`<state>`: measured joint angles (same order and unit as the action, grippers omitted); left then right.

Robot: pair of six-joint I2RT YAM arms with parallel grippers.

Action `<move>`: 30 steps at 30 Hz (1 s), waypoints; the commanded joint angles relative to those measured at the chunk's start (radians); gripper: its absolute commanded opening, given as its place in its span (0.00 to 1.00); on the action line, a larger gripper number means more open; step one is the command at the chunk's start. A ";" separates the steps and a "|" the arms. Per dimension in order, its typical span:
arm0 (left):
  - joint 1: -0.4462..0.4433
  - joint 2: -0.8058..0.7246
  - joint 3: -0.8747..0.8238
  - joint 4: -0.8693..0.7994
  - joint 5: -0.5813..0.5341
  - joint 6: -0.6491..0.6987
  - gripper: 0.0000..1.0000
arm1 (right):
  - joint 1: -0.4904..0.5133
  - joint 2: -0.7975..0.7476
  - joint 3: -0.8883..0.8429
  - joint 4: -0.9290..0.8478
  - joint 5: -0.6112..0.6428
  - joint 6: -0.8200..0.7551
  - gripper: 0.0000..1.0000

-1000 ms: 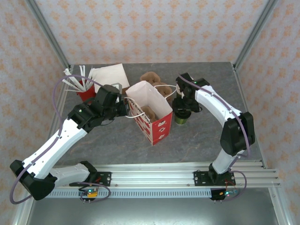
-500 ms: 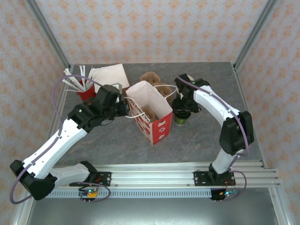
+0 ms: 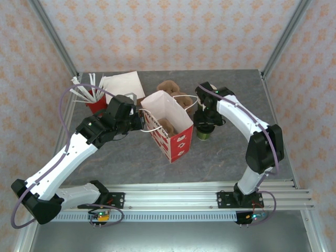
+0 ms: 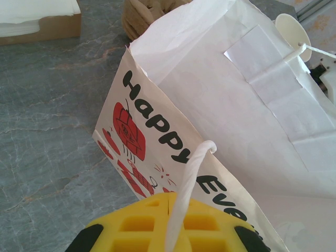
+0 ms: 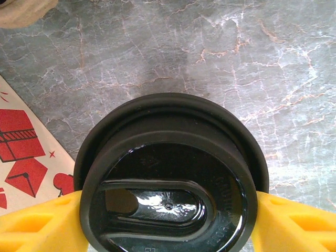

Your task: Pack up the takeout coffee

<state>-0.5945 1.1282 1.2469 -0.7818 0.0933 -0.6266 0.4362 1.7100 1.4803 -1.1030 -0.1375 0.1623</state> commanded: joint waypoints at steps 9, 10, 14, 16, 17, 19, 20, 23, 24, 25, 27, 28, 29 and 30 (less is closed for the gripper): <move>0.006 -0.006 0.015 0.026 0.071 0.037 0.06 | -0.056 -0.222 0.175 -0.218 0.164 0.009 0.73; 0.007 -0.005 0.017 0.026 0.075 0.040 0.06 | -0.057 -0.239 0.207 -0.238 0.179 0.014 0.73; 0.007 -0.008 0.022 0.035 0.102 0.047 0.06 | -0.054 -0.276 0.383 -0.325 0.192 0.020 0.70; 0.007 -0.009 0.020 0.042 0.117 0.043 0.06 | -0.039 -0.266 0.487 -0.374 0.199 0.020 0.70; 0.007 -0.009 0.019 0.049 0.128 0.041 0.06 | -0.026 -0.257 0.537 -0.396 0.197 0.021 0.70; 0.007 -0.007 0.014 0.057 0.139 0.035 0.06 | 0.003 -0.239 0.635 -0.426 0.193 0.023 0.69; 0.005 -0.007 0.012 0.061 0.146 0.032 0.06 | 0.020 -0.225 0.680 -0.444 0.191 0.023 0.69; 0.003 -0.005 0.002 0.079 0.167 0.021 0.06 | 0.072 -0.169 0.809 -0.501 0.190 0.018 0.69; 0.003 -0.001 0.001 0.083 0.173 0.019 0.06 | 0.091 -0.147 0.857 -0.522 0.191 0.016 0.69; 0.001 0.001 0.000 0.084 0.172 0.018 0.06 | 0.107 -0.128 0.894 -0.537 0.195 0.013 0.68; -0.002 0.005 0.003 0.080 0.169 0.019 0.06 | 0.149 -0.089 0.967 -0.565 0.202 0.012 0.68; -0.004 0.007 0.005 0.079 0.168 0.020 0.06 | 0.166 -0.074 1.000 -0.572 0.203 0.012 0.68; -0.004 0.008 0.005 0.078 0.168 0.021 0.07 | 0.184 -0.058 1.029 -0.579 0.207 0.014 0.68; -0.005 0.010 0.006 0.076 0.166 0.021 0.07 | 0.204 -0.046 1.053 -0.583 0.208 0.012 0.68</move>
<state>-0.5957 1.1286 1.2469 -0.7277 0.2512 -0.6037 0.6006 1.6363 2.4634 -1.5806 0.0387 0.1738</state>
